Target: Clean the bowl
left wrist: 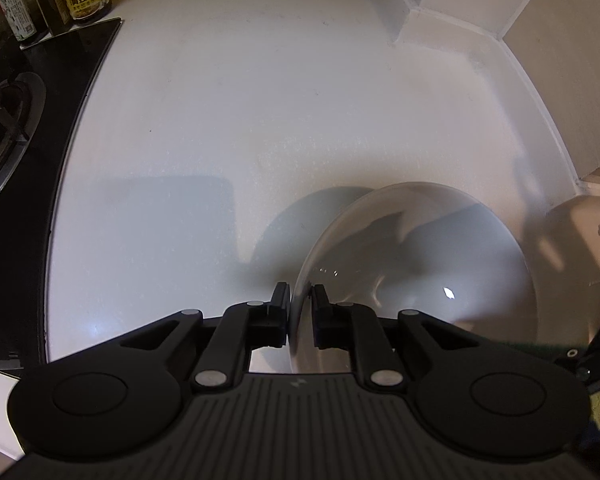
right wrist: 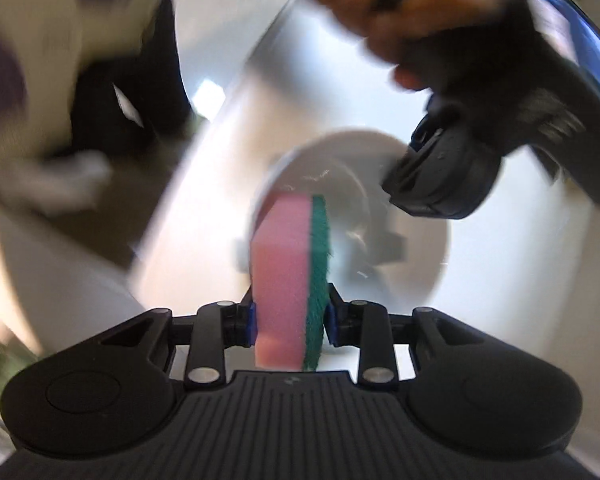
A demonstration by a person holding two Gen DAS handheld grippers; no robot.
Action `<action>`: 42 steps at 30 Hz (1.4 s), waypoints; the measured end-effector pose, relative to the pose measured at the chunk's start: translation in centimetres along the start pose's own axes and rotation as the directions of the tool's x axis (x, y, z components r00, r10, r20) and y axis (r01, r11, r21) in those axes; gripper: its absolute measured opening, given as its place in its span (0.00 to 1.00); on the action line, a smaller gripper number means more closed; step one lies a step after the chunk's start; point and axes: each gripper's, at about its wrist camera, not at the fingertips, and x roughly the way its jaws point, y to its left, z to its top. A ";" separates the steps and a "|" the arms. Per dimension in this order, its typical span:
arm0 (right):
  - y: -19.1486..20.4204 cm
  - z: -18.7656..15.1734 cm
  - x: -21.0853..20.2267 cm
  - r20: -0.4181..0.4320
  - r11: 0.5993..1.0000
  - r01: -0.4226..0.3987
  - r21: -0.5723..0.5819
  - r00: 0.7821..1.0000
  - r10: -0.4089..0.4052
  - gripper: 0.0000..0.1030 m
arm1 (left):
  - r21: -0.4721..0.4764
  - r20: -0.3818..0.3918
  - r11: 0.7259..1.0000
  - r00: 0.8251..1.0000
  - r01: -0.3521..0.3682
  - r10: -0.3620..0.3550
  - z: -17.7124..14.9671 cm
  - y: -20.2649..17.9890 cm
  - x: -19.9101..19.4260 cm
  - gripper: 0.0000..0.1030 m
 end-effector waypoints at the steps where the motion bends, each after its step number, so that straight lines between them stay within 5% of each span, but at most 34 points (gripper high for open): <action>1: -0.8 -0.1 -0.2 0.037 0.997 -0.032 0.071 0.999 0.030 0.27 | 0.000 0.000 1.000 1.000 -0.001 0.001 0.0 0.0 0.0 0.16; 8: -3.9 -3.3 -1.3 0.266 0.880 -0.170 0.444 0.963 0.052 0.27 | -0.003 0.003 1.000 1.000 -0.006 0.006 0.2 -0.4 0.5 0.16; 15: -2.6 -7.3 -3.5 0.434 0.628 -0.272 0.729 0.894 -0.116 0.26 | -0.009 0.019 1.000 1.000 -0.018 0.019 -0.3 -0.1 0.2 0.16; 19: -0.4 -8.8 -5.4 0.409 0.530 -0.228 0.817 0.877 -0.254 0.26 | -0.016 0.018 1.000 0.999 -0.026 0.027 -0.3 0.2 0.2 0.13; 20: -0.2 -9.6 -6.0 0.379 0.479 -0.203 0.854 0.874 -0.305 0.26 | -0.016 0.018 1.000 0.999 -0.027 0.027 -0.3 0.4 0.2 0.12; 24: -1.0 -11.6 -7.1 0.140 0.398 0.074 0.914 0.865 -0.482 0.26 | -0.010 0.022 0.999 0.999 -0.032 0.033 -0.4 0.4 0.2 0.11; 27: -4.0 -12.0 -4.8 0.063 0.433 0.153 0.888 0.893 -0.446 0.26 | -0.006 0.027 0.999 0.999 -0.034 0.035 -0.5 0.4 0.2 0.11; 32: -9.6 -11.2 -0.2 0.171 0.587 0.034 0.809 0.941 -0.291 0.26 | -0.014 0.041 0.999 0.998 -0.046 0.046 -0.5 0.9 0.1 0.11; 37: -14.5 -9.9 2.1 0.276 0.741 -0.089 0.666 0.952 -0.133 0.26 | -0.045 0.069 0.995 0.994 -0.087 0.090 -0.5 1.8 -0.1 0.12; 42: -16.9 -9.6 3.8 0.305 0.729 -0.179 0.660 0.951 -0.043 0.26 | -0.062 0.090 0.994 0.991 -0.090 0.095 -0.9 1.8 -0.1 0.12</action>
